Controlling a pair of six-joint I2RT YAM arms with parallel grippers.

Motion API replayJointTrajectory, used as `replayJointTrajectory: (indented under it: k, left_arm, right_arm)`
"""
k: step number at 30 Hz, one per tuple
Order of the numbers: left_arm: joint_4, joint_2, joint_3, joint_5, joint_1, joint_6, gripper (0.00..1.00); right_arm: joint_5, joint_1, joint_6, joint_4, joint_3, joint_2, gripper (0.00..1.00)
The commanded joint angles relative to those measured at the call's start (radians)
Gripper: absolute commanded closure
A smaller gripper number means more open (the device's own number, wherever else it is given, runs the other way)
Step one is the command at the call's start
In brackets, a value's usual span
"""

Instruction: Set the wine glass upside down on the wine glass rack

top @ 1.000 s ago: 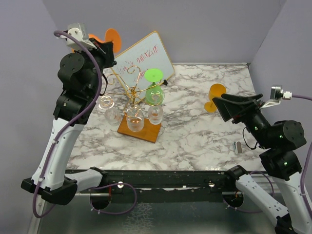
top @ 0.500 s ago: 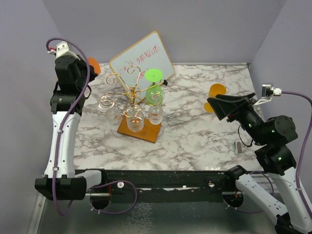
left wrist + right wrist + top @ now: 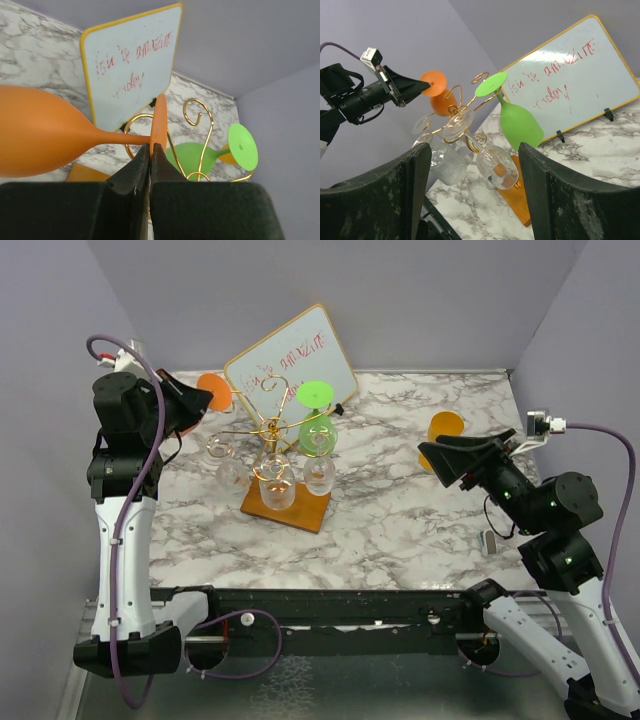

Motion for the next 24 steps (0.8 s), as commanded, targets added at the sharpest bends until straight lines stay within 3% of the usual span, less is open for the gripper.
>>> replayJointTrajectory:
  k: [1,14,24]
  left_arm:
    - [-0.010,-0.038,-0.020,0.138,0.009,-0.079,1.00]
    - [-0.006,-0.069,-0.068,0.208,0.008,-0.194,1.00]
    - [0.089,-0.062,-0.117,0.350,0.008,-0.304,1.00]
  right_arm:
    - [-0.021,0.004,-0.016,0.024,-0.009,0.003,0.25]
    - [-0.004,0.003,0.001,0.022,-0.012,0.010,0.26]
    - [0.006,0.004,0.006,0.010,-0.007,0.013,0.26]
